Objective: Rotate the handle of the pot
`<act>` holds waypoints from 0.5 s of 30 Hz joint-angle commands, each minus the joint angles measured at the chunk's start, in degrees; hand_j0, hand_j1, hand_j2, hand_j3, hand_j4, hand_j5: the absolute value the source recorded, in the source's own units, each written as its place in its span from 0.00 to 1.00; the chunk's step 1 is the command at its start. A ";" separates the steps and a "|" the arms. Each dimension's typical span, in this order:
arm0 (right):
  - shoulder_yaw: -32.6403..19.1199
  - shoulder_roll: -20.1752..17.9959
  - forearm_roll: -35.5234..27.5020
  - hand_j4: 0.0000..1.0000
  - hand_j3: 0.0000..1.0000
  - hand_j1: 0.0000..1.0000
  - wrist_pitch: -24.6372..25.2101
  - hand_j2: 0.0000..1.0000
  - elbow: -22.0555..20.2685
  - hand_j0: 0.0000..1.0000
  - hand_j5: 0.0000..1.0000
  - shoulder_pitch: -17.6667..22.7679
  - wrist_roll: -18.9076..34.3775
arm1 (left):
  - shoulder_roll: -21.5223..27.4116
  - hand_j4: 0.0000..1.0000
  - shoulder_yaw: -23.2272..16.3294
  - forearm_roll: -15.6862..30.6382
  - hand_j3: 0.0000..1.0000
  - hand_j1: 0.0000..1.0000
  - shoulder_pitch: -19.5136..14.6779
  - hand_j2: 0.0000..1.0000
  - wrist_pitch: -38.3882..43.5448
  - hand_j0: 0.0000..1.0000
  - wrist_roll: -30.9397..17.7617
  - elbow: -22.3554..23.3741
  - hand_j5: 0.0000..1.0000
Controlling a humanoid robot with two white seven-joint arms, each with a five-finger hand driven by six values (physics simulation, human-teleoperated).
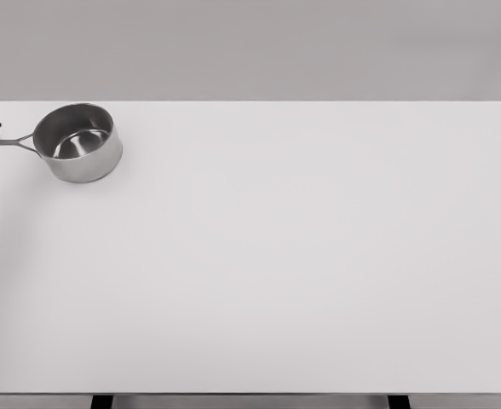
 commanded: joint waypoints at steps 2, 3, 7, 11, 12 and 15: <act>0.06 0.00 0.00 1.00 1.00 1.00 -0.01 1.00 -0.01 1.00 1.00 0.00 -0.05 | 0.02 1.00 0.64 0.41 1.00 1.00 0.00 1.00 -0.43 1.00 0.01 -1.29 1.00; -0.03 0.00 0.00 1.00 1.00 1.00 0.08 1.00 -0.01 1.00 1.00 0.00 0.03 | -0.07 1.00 1.52 0.41 1.00 1.00 0.44 1.00 -0.61 1.00 0.01 -2.08 1.00; -0.03 0.00 0.00 1.00 1.00 1.00 -0.01 1.00 -0.01 1.00 1.00 0.00 0.03 | -0.77 1.00 5.56 1.55 1.00 1.00 2.72 1.00 -3.85 1.00 0.01 -6.91 1.00; -0.03 0.00 0.00 1.00 1.00 1.00 -0.01 1.00 -0.01 1.00 1.00 0.00 0.03 | -0.77 1.00 11.98 4.63 1.00 1.00 7.55 1.00 -9.83 1.00 0.01 -12.45 1.00; 0.05 0.00 0.00 1.00 1.00 1.00 -0.01 1.00 0.07 1.00 1.00 0.00 -0.05 | -0.86 1.00 12.86 5.60 1.00 1.00 8.70 1.00 -12.90 1.00 0.01 -14.21 1.00; 0.06 0.00 0.00 1.00 1.00 1.00 -0.01 1.00 0.07 1.00 1.00 0.00 0.03 | -2.87 1.00 17.95 6.13 1.00 1.00 12.04 1.00 -21.78 1.00 0.01 -19.83 1.00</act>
